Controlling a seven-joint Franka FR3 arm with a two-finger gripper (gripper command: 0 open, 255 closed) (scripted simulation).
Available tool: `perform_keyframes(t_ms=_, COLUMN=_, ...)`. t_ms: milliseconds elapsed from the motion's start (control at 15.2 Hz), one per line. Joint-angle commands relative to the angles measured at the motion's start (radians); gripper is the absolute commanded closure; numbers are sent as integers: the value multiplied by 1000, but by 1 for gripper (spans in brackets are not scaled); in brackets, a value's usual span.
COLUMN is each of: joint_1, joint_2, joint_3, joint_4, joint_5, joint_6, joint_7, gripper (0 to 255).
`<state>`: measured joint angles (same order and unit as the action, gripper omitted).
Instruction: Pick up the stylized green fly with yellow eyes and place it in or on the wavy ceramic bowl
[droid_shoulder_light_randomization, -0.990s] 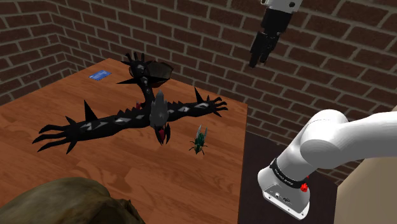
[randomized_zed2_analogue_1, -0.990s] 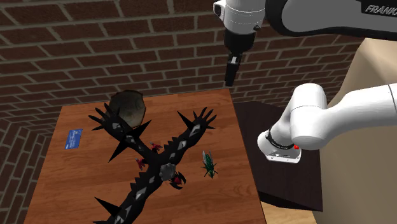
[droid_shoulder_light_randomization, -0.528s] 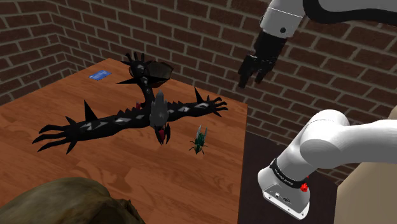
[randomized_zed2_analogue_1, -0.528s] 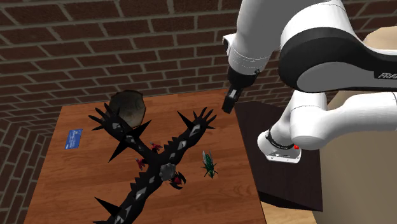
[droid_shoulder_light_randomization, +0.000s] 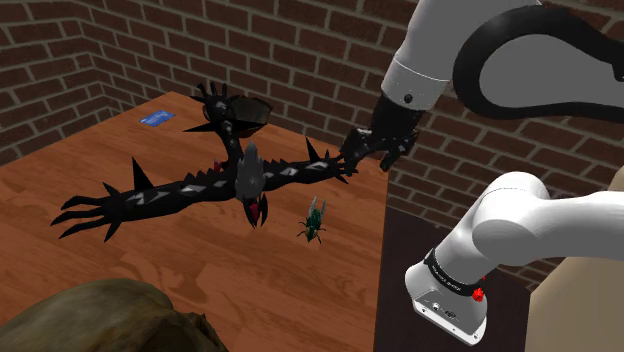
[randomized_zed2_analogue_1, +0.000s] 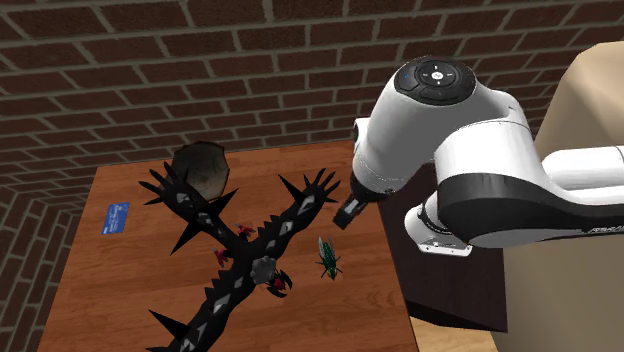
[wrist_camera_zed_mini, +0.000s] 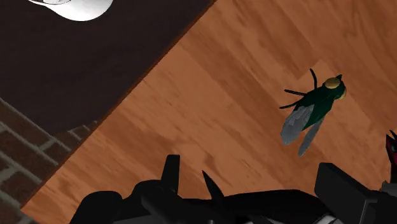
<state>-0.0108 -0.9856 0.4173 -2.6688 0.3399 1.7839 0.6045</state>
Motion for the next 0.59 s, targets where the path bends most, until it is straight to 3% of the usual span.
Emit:
perform_keyframes(t_ms=0, joint_1=9, joint_2=2, joint_3=84, joint_4=-29, joint_5=58, joint_6=55, joint_7=100, gripper=0)
perform_keyframes(t_ms=264, joint_1=-11, joint_2=67, joint_3=249, joint_4=-27, joint_5=145, joint_6=167, joint_7=280, gripper=0)
perform_keyframes(t_ms=528, joint_1=-70, joint_2=157, joint_3=413, joint_4=8, joint_5=200, joint_6=275, joint_7=443, gripper=0)
